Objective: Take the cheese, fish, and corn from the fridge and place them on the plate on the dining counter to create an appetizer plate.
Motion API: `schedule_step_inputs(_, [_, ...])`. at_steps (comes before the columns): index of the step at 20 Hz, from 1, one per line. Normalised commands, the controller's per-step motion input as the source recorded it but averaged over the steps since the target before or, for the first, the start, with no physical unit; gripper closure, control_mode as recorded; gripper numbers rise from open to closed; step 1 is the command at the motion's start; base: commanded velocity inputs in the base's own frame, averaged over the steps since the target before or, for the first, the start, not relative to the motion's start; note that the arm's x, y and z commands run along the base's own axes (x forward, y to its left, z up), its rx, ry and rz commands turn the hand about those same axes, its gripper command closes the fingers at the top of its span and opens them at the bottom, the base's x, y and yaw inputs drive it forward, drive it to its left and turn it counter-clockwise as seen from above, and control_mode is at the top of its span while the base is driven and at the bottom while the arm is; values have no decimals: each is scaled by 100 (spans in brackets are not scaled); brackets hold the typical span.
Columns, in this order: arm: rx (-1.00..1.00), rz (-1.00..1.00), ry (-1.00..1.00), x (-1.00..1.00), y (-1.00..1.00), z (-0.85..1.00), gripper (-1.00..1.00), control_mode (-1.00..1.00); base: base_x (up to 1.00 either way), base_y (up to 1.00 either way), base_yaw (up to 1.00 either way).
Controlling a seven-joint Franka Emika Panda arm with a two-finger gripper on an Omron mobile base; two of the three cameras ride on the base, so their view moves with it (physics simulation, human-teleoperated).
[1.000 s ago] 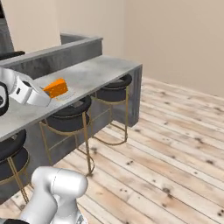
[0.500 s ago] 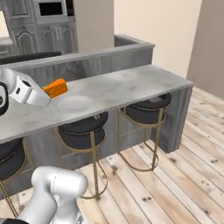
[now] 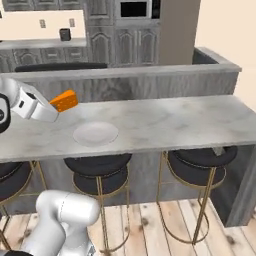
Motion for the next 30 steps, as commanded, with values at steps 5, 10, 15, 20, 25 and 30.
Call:
schedule_step_inputs(5, [0, 0, 0, 0, 0, 0, 100, 100, 76, -25, 64])
schedule_step_inputs(10, [0, 0, 0, 0, 0, 0, 100, 100, 41, -19, 59])
schedule_step_inputs(15, [0, 0, 0, 0, 0, 0, 100, 100, 22, -15, 46])
schedule_step_inputs(20, [0, 9, 0, 13, -44, -3, 100, -100, 0, 0, 0])
schedule_step_inputs(25, [0, -1, 2, 49, -55, -13, 100, -100, 0, 0, 0])
schedule_step_inputs(30, [0, -8, 32, 73, -54, -28, 100, -100, 0, 0, 0])
